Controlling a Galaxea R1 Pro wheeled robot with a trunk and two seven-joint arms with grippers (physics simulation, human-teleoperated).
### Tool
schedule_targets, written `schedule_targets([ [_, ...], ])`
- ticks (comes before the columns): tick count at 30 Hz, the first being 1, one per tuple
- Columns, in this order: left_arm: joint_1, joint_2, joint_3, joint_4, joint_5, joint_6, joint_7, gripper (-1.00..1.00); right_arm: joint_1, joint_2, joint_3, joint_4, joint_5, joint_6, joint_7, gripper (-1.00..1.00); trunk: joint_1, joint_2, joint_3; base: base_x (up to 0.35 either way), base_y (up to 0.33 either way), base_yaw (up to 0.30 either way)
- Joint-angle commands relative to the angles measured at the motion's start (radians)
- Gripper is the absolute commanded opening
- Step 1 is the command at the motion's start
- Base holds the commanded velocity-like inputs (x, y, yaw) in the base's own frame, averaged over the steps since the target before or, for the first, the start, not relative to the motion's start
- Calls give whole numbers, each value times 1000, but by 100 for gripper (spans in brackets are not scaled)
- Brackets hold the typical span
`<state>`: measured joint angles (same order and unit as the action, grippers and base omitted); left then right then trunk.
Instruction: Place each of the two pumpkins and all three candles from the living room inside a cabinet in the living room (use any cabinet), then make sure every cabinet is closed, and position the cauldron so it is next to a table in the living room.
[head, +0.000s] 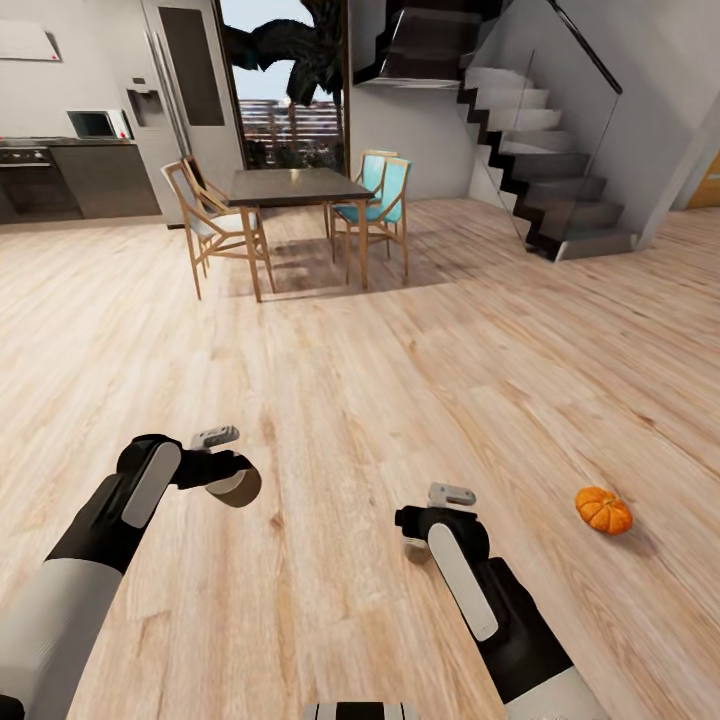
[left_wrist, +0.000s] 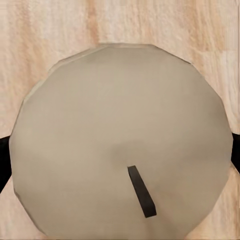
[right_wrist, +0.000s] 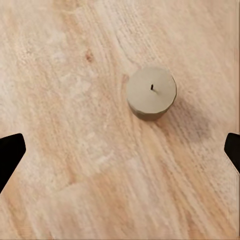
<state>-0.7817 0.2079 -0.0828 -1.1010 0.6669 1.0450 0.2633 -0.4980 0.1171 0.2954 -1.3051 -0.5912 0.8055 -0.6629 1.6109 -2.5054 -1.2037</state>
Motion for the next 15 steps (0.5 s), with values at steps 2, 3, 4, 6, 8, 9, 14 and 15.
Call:
schedule_targets([
  [2,-1,1,-3,-1,10,2,10,-100,-1,0,2,-1,-10,1,-10,100,0,0,-1,196,-130,0],
  [3,-1,1,-3,-1,10,2,10,-100,-2,0,3,-2,-9,1,-10,100,0,0,-1,219,-139,0],
  [4,-1,1,-3,-2,10,2,10,-100,-2,1,4,-2,-9,1,-10,100,0,0,-1,227,-126,0],
  [6,-1,1,-4,-2,9,2,10,-100,-2,0,4,-11,-9,1,-11,100,0,0,-1,241,-77,0],
  [8,-1,1,-4,-1,9,2,10,-100,-1,0,6,-27,-8,1,-11,100,0,0,-1,252,-39,0],
  [9,-1,0,-5,-2,8,2,10,-100,-1,0,6,-36,-8,1,-11,100,0,0,-1,260,-22,0],
  [14,-1,-2,-5,-2,8,2,10,-100,-1,1,8,-48,-9,1,-11,100,0,0,-1,266,-10,0],
  [15,-1,-2,-5,-2,8,2,10,-100,-1,1,8,-49,-9,1,-11,100,0,0,-1,269,-3,0],
])
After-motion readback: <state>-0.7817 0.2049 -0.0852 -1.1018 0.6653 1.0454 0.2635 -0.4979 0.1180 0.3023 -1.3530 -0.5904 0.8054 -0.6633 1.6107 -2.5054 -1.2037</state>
